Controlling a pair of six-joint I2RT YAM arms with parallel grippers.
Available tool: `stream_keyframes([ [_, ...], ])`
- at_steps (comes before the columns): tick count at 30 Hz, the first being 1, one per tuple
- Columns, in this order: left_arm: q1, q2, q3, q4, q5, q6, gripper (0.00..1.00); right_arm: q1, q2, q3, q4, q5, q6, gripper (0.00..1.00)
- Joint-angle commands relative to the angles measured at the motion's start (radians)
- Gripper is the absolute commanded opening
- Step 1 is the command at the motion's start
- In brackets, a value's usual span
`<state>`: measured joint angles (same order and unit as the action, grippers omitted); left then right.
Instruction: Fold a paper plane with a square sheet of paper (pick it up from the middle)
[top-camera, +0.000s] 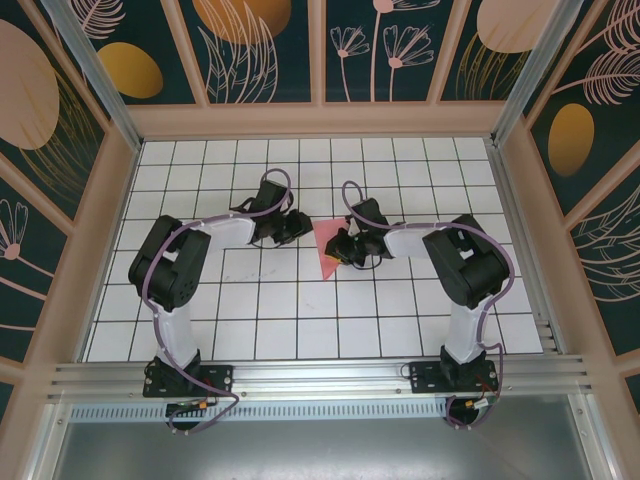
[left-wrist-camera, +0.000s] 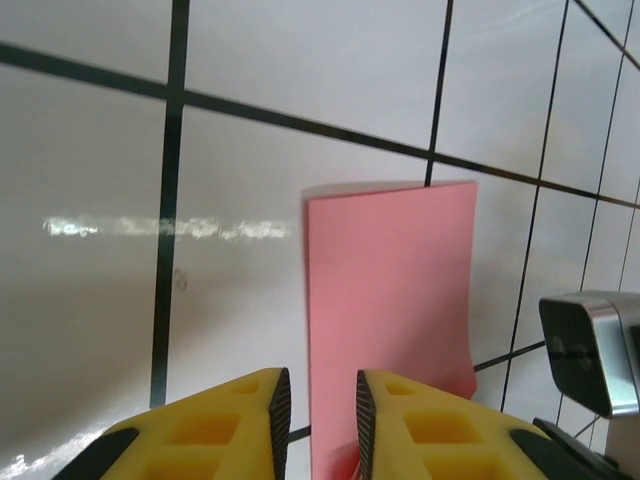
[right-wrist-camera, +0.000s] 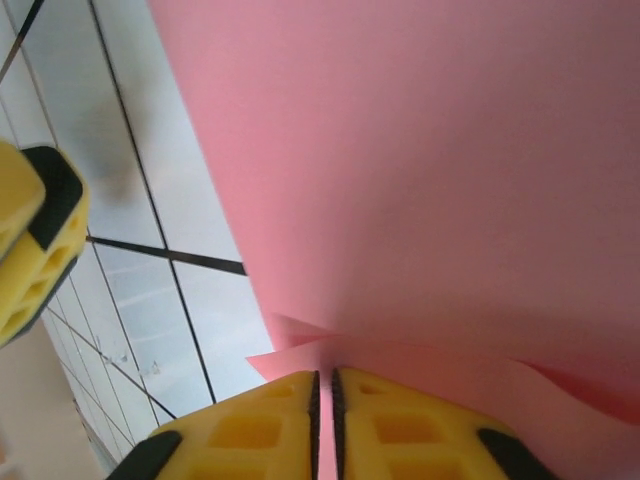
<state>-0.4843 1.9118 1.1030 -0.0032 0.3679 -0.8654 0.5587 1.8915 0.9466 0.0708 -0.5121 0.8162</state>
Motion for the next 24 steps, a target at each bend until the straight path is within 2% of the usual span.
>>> stream_keyframes([
  [1, -0.005, -0.043, -0.031, 0.038, 0.042, -0.012, 0.24, -0.006, 0.035, -0.023, -0.064, 0.04, -0.015, 0.1],
  [10, -0.056, -0.063, -0.078, 0.08, 0.1, -0.03, 0.12, -0.004, 0.042, -0.029, -0.085, 0.055, -0.029, 0.0],
  [17, -0.086, -0.036, -0.078, 0.083, 0.102, -0.046, 0.01, -0.006, 0.046, -0.035, -0.085, 0.058, -0.026, 0.0],
  [24, -0.103, -0.009, -0.067, 0.068, 0.102, -0.049, 0.0, -0.006, 0.047, -0.033, -0.085, 0.058, -0.022, 0.0],
])
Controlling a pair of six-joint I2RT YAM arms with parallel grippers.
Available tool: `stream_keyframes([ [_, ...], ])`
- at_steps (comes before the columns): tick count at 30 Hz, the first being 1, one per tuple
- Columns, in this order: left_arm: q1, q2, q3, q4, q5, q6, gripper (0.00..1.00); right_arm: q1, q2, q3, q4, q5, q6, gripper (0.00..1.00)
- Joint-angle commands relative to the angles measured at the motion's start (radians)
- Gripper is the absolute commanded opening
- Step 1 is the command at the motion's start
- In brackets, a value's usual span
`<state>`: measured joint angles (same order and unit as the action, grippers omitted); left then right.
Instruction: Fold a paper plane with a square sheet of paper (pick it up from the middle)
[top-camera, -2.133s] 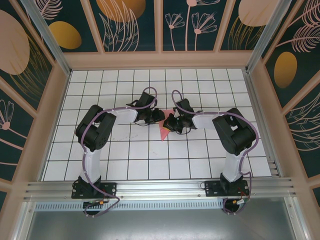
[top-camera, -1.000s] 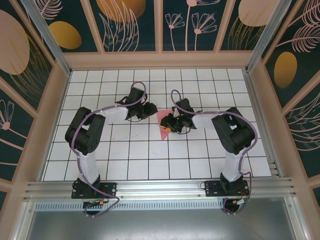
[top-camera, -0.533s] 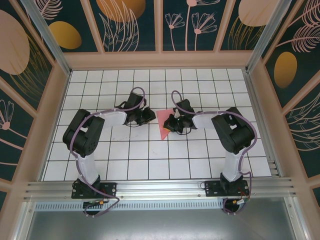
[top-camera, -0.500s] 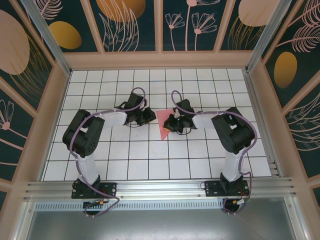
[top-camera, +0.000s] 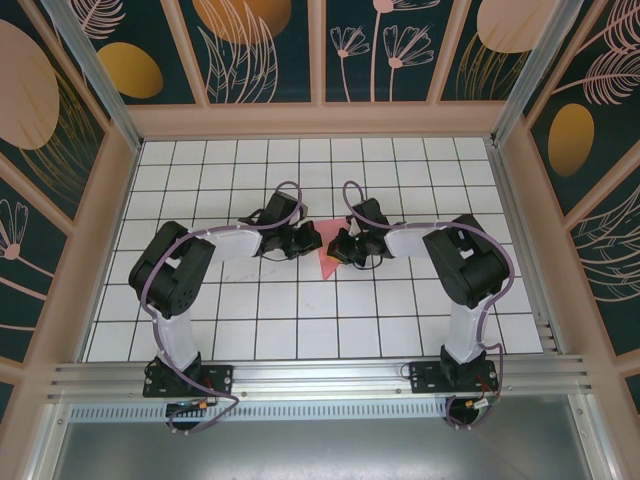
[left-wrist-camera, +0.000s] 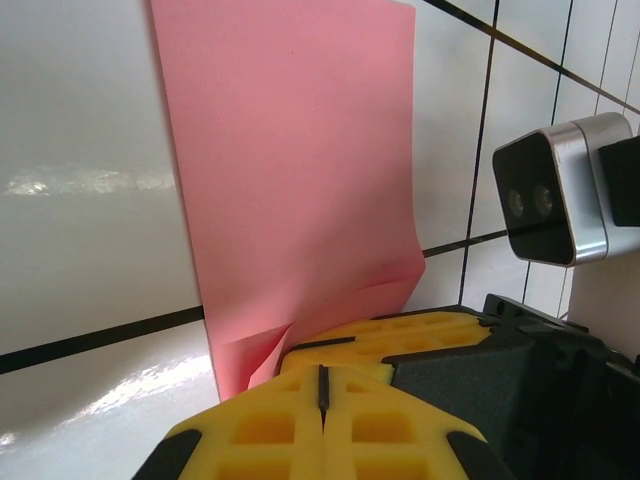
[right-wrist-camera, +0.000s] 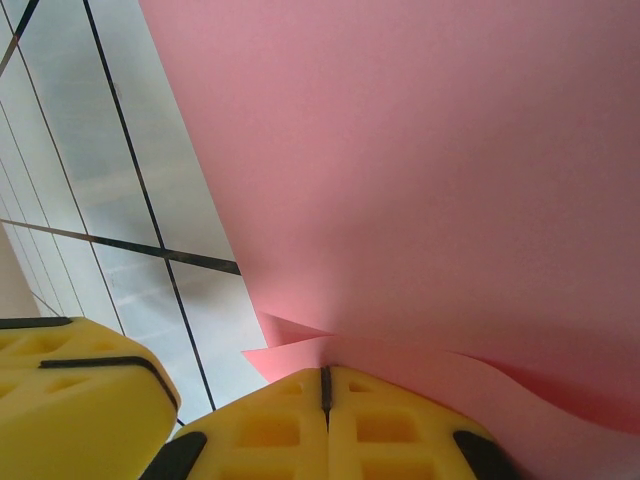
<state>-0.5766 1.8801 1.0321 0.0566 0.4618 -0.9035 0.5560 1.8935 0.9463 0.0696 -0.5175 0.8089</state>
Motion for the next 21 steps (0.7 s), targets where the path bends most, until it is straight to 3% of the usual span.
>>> stream_keyframes([
  [1, -0.011, 0.025, 0.002, 0.007, 0.008, -0.012, 0.0, -0.003, 0.044, -0.033, -0.083, 0.063, -0.014, 0.0],
  [21, -0.022, 0.085, 0.034, -0.033, -0.04, -0.001, 0.0, -0.003, 0.035, -0.043, -0.069, 0.05, -0.011, 0.0],
])
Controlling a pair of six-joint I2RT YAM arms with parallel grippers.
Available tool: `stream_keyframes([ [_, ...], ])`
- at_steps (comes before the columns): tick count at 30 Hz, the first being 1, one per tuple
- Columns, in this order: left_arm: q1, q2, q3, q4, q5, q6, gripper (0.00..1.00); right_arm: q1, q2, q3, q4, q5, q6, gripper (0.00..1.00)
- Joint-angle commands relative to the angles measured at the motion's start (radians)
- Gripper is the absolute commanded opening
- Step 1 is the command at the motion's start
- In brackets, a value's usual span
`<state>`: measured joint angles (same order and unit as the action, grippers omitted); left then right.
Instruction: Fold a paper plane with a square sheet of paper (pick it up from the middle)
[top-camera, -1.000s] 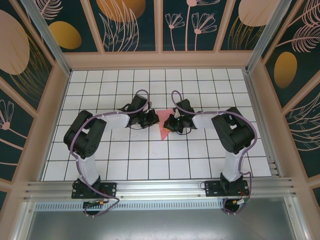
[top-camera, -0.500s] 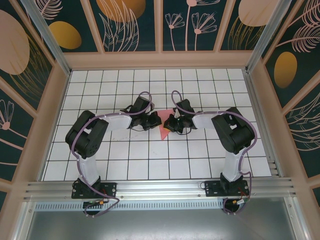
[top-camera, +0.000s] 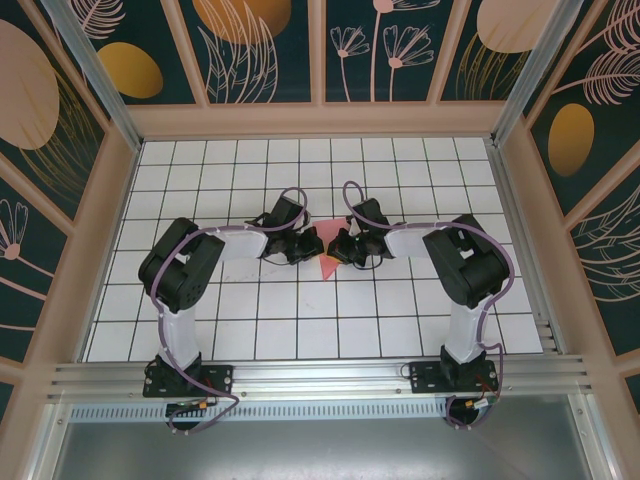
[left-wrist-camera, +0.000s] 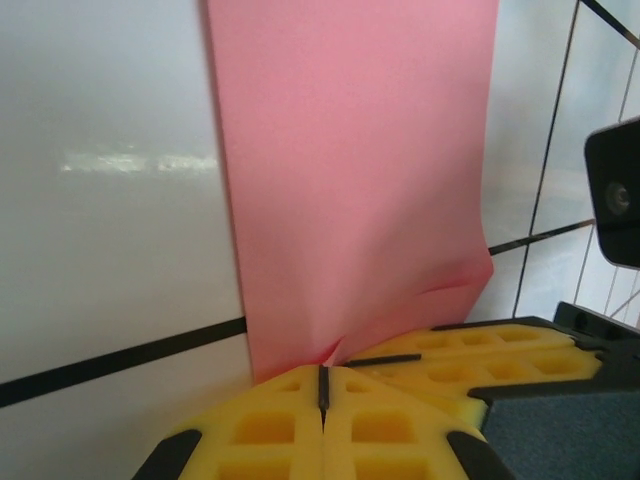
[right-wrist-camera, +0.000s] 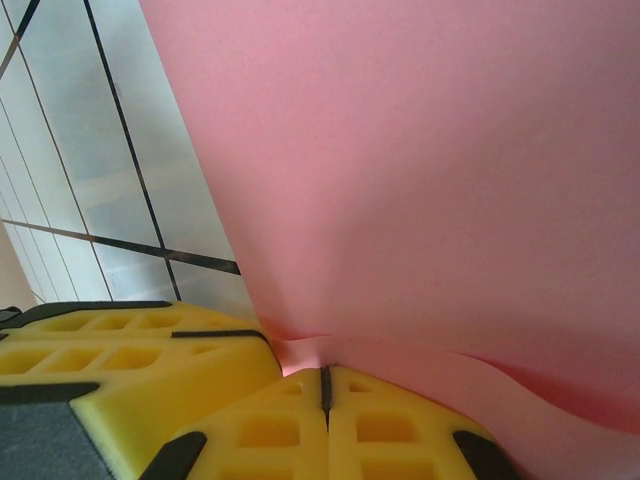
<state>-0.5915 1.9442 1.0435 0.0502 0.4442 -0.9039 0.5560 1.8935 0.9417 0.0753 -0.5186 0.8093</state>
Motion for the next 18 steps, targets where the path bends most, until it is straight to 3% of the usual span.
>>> stream_keyframes([
  [1, -0.008, 0.023, 0.023, -0.031, -0.028, 0.002, 0.0, -0.004, 0.032, -0.039, -0.071, 0.049, -0.011, 0.0],
  [18, -0.022, 0.039, 0.026, -0.172, -0.174, 0.04, 0.0, -0.023, -0.161, -0.129, 0.119, -0.092, -0.064, 0.03],
])
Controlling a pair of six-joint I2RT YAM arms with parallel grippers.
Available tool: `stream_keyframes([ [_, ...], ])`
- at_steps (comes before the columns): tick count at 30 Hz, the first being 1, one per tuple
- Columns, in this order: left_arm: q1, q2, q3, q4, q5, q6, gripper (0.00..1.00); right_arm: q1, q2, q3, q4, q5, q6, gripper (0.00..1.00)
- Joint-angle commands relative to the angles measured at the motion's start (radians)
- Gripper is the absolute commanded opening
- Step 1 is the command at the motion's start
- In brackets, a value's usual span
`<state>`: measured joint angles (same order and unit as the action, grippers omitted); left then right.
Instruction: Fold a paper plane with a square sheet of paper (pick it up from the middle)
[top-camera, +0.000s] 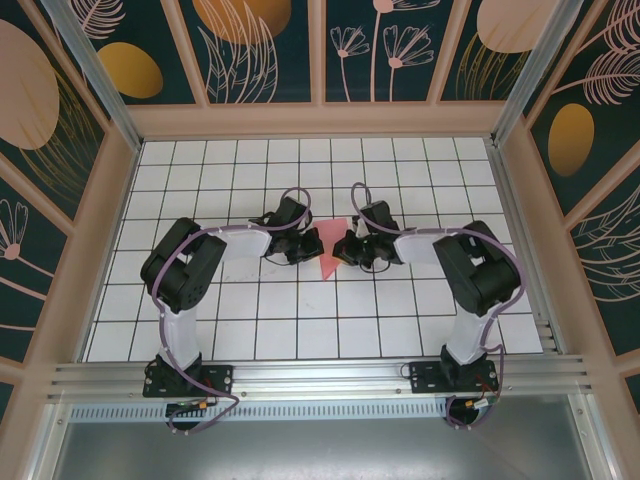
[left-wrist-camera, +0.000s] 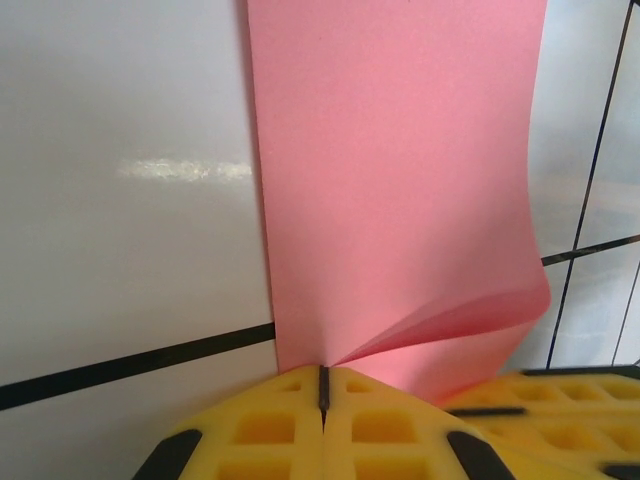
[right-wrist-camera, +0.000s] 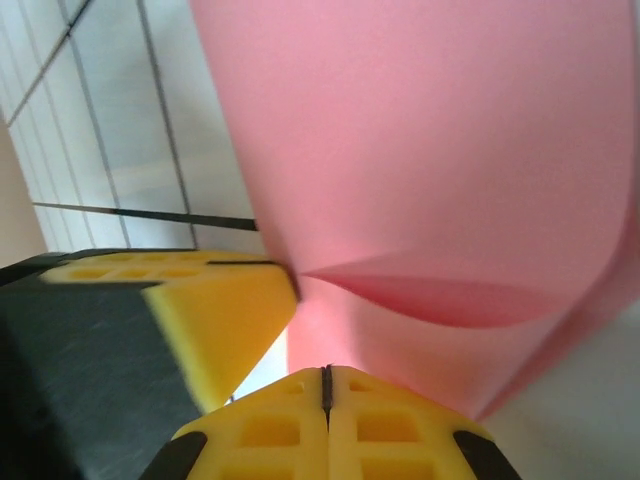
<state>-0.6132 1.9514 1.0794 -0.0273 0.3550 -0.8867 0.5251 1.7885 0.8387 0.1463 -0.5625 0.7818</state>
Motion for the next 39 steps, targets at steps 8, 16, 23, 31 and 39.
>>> stream_keyframes([
  [8, -0.002, 0.015, -0.031, -0.085, -0.107, 0.011, 0.0, 0.098, -0.054, -0.08, 0.059, -0.059, -0.011, 0.03],
  [16, -0.003, 0.014, -0.044, -0.077, -0.107, 0.004, 0.0, 0.114, -0.018, -0.082, 0.049, -0.052, -0.006, 0.03],
  [23, -0.004, 0.011, -0.047, -0.076, -0.113, 0.0, 0.0, 0.117, 0.006, -0.077, 0.0, -0.048, -0.031, 0.03],
  [31, -0.004, 0.01, -0.05, -0.076, -0.117, -0.007, 0.0, 0.117, 0.032, -0.064, -0.032, -0.057, -0.055, 0.03],
  [39, -0.004, 0.009, -0.053, -0.076, -0.119, -0.009, 0.0, 0.115, 0.024, -0.026, -0.126, -0.032, -0.106, 0.03],
])
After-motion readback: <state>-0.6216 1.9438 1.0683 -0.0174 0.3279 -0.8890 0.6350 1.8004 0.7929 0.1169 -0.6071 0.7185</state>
